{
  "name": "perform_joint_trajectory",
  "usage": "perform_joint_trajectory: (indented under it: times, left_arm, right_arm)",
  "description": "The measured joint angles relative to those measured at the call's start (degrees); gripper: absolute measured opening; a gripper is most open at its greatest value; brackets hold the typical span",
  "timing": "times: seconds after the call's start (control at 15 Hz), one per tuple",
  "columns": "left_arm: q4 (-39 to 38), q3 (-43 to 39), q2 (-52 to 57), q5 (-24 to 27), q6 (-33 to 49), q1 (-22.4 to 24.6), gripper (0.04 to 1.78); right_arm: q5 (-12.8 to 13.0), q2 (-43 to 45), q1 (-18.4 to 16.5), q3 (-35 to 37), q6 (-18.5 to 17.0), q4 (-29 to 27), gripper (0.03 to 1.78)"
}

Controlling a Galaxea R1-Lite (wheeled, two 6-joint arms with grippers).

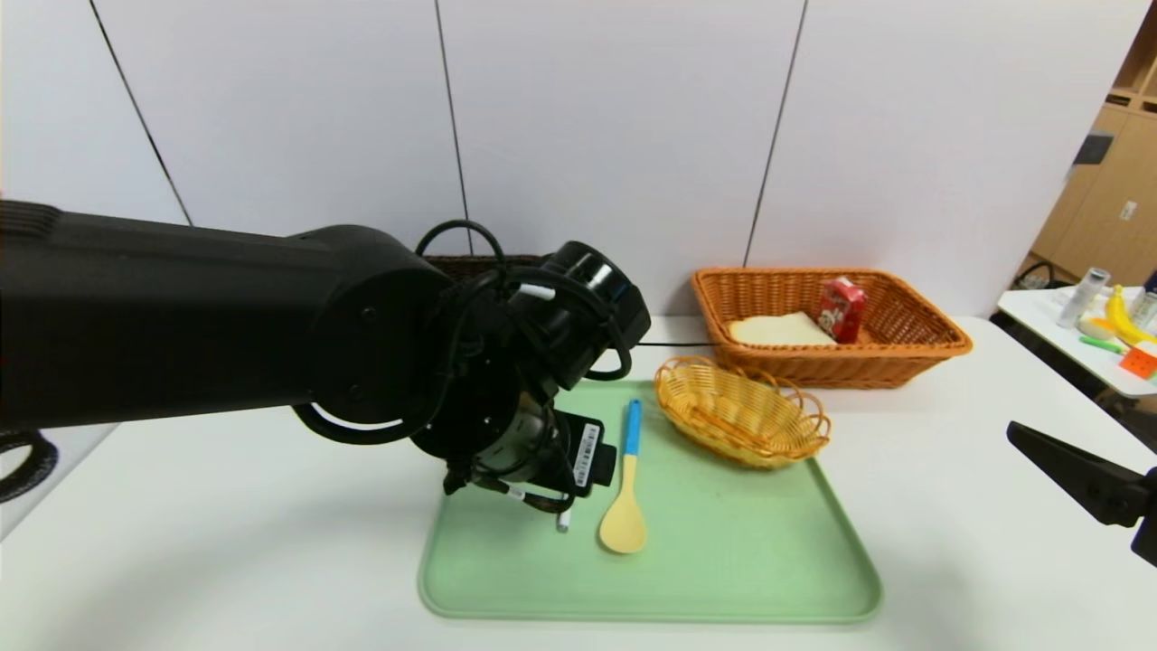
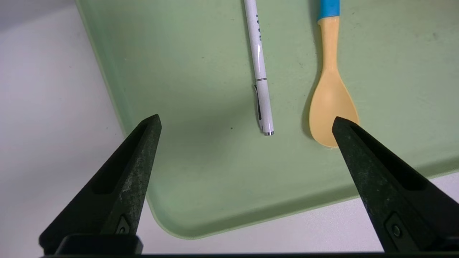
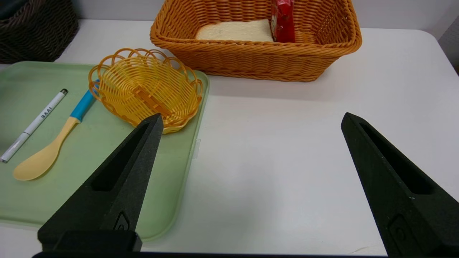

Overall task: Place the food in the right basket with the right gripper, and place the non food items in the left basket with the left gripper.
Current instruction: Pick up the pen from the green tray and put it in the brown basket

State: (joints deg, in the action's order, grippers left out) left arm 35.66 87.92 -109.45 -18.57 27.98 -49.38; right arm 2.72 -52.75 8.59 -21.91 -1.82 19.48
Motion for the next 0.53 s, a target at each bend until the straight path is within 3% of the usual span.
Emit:
perform_joint_trajectory:
  times: [0.53]
  left_arm:
    - [-0.9,0.3,-6.8,-1.0,2.2,1.5,1.69]
  right_arm:
    - [0.0,0.0,0.0,-0.1,0.0,0.1,1.71]
